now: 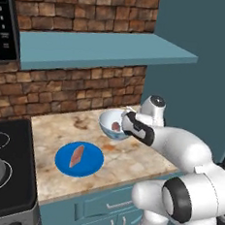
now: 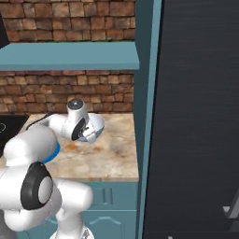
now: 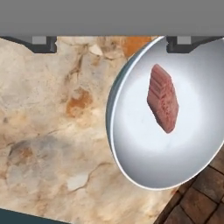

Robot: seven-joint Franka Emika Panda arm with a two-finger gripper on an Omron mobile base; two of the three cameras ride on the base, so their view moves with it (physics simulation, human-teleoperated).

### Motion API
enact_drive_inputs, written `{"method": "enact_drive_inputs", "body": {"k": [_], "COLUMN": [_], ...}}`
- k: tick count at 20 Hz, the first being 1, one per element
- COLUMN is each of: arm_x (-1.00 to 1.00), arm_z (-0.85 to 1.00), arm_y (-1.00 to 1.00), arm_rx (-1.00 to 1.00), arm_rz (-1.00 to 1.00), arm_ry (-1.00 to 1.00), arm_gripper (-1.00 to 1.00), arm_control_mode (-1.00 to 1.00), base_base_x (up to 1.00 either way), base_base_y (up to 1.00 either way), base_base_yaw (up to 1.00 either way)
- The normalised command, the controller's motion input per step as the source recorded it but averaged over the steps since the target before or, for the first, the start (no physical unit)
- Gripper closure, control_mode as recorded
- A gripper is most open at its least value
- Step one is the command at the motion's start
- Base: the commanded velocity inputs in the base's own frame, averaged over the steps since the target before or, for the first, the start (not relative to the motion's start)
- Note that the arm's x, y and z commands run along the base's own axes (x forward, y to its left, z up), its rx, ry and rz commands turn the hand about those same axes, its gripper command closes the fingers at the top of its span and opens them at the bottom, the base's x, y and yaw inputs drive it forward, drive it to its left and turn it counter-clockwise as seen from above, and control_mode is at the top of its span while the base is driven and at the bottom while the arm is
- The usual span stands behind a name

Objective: Place one of the steaks on the plate and the other in the bowl. Then place the bowl in the fridge.

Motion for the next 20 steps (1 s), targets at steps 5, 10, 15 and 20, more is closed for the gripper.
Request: {"method": "enact_drive_inputs", "body": {"k": [5,10,15,20], "arm_x": [0.48,0.44,0.37,0.13], "arm_z": [-0.33,-0.32,-0.36,-0.19], "arm_y": [0.0,0.0,0.04,0.15], "arm_rx": [0.03,0.07,0.06,0.0], "arm_rz": [-0.03,-0.01,0.0,-0.02], "arm_ry": [0.01,0.04,0.03,0.0], "arm_gripper": [-1.0,-1.0,-1.0,1.0], "arm_control_mode": [-1.0,-1.0,-1.0,-1.0], "base_base_x": [0.0,0.0,0.0,0.0], "base_base_y": [0.0,0.0,0.0,0.0], "base_base_yaw": [0.0,0.0,0.0,0.0]}}
